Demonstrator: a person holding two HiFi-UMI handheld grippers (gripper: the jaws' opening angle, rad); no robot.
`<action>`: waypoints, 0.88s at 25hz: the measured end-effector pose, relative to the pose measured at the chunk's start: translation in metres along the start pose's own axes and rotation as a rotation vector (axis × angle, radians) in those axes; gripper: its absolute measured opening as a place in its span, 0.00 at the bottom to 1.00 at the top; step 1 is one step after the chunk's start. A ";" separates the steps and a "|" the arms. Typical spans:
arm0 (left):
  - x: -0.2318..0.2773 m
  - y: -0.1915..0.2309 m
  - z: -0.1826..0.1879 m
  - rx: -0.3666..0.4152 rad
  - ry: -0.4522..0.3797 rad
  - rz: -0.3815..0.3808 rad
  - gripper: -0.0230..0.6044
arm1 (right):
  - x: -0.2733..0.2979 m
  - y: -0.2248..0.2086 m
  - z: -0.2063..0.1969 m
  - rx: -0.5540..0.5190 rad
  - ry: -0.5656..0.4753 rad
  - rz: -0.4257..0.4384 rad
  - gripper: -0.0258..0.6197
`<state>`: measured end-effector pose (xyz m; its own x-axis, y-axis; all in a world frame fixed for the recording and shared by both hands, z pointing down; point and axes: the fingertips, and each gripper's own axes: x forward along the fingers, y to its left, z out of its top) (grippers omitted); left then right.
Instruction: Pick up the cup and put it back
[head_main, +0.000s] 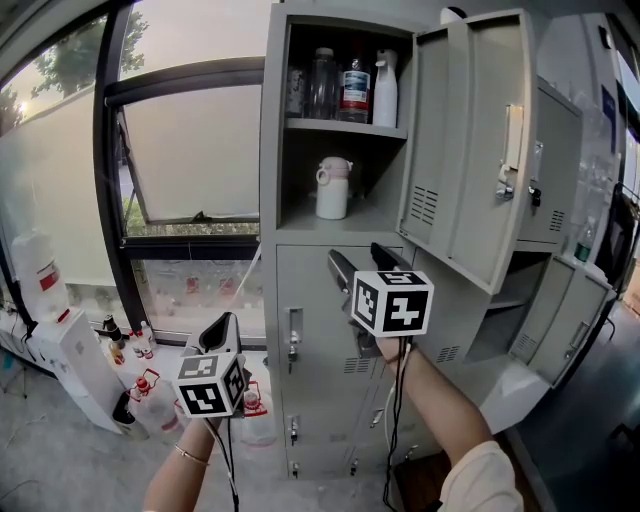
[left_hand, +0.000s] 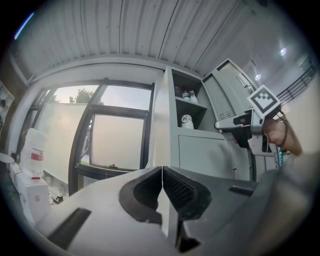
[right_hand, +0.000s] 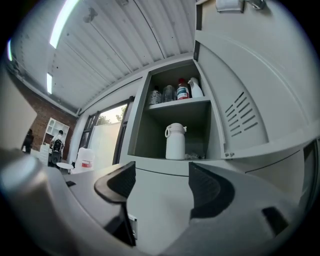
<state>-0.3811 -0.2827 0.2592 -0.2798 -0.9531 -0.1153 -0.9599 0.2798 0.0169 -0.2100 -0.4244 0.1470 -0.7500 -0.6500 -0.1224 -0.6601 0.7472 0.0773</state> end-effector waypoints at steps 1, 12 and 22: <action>0.002 0.000 0.005 0.007 -0.007 -0.003 0.05 | 0.003 -0.001 0.005 -0.007 -0.004 -0.005 0.54; 0.020 0.005 0.044 0.059 -0.030 -0.011 0.05 | 0.042 -0.013 0.050 -0.057 0.026 -0.019 0.52; 0.043 0.006 0.069 0.074 -0.062 -0.015 0.05 | 0.088 -0.025 0.068 -0.046 0.075 -0.031 0.55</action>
<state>-0.3974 -0.3139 0.1856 -0.2613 -0.9490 -0.1766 -0.9597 0.2751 -0.0581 -0.2563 -0.4911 0.0669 -0.7290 -0.6826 -0.0506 -0.6830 0.7205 0.1200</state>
